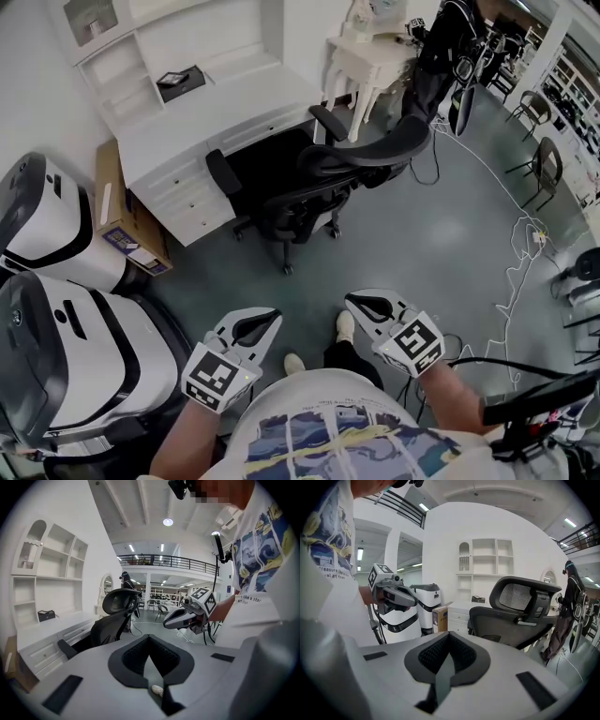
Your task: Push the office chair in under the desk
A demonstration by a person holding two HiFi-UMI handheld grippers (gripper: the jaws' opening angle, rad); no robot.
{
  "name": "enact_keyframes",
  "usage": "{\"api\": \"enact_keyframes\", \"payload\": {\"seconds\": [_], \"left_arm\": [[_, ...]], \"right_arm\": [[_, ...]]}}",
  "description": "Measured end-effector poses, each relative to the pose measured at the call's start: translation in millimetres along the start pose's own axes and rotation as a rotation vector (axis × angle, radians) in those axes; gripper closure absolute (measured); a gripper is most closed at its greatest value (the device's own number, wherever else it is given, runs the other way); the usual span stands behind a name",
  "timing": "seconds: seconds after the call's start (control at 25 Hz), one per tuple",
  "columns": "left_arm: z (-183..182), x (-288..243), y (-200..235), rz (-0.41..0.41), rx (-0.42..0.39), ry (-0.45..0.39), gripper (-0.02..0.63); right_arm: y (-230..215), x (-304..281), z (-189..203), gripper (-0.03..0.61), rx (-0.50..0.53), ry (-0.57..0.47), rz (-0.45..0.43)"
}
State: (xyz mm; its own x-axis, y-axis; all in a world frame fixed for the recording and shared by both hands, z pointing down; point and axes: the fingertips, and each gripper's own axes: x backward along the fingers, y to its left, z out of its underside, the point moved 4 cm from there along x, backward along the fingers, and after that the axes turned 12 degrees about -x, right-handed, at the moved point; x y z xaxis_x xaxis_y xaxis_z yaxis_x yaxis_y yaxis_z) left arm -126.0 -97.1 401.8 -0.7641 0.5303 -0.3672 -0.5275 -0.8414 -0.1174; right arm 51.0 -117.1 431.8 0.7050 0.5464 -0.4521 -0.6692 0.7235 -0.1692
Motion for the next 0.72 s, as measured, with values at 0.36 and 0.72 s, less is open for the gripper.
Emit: {"api": "enact_keyframes", "payload": {"seconds": [0.36,0.72], "left_arm": [[5.5,8.2,-2.4,-0.003,0.014,0.002,0.601],[15.3,17.3,1.0,-0.018,0.021,0.016,0.601]], "right_arm": [[14.3,-0.1,-0.9,0.554,0.003,0.014,-0.002],[26.3,-10.4,-1.1,0.554,0.024,0.022,-0.031]]}}
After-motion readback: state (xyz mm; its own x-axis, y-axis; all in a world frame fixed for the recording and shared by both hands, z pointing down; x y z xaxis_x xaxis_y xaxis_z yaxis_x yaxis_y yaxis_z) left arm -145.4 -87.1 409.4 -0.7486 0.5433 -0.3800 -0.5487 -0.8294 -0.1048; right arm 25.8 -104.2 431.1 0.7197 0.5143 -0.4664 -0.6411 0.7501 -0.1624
